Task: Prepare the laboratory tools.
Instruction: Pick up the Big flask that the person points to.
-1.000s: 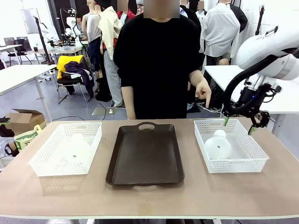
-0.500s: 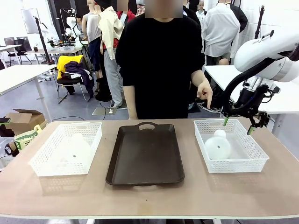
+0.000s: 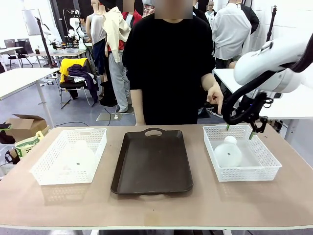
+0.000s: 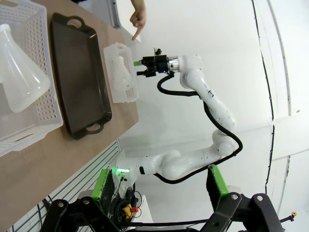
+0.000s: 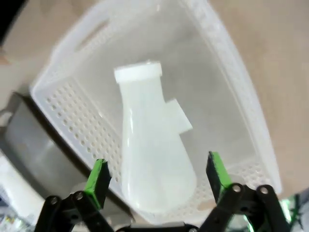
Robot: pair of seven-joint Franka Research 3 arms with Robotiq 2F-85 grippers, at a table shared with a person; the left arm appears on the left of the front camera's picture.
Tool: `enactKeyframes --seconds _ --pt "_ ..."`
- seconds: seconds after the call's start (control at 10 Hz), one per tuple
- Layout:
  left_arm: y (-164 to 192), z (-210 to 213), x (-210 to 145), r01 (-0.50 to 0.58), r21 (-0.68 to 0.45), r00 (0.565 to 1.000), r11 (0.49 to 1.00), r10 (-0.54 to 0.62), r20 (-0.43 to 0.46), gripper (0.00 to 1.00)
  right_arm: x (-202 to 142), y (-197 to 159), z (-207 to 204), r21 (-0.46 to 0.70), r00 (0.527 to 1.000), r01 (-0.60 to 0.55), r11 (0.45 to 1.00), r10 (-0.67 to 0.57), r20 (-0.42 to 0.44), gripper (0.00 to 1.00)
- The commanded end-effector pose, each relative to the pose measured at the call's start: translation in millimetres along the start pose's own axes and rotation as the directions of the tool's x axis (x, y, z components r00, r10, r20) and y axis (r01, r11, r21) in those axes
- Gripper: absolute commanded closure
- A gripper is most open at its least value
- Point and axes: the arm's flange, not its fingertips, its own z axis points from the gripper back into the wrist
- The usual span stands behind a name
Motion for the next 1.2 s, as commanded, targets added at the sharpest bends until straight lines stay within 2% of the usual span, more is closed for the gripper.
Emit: enactKeyframes --seconds 0.0,0.4,1.1 --pt "-1 2 -2 0.005 -0.001 1.0 1.0 -0.005 -0.007 0.0 6 14 -27 -0.09 0.995 0.074 0.993 -0.068 0.073 0.0" --pt "-1 2 -2 0.005 -0.001 1.0 1.0 -0.005 -0.007 0.0 14 28 -44 -0.117 0.979 0.143 0.983 -0.123 0.163 0.0" --pt "-1 2 -2 0.005 -0.001 1.0 1.0 -0.005 -0.007 0.0 34 33 -67 -0.122 0.975 0.147 0.982 -0.123 0.182 0.0"
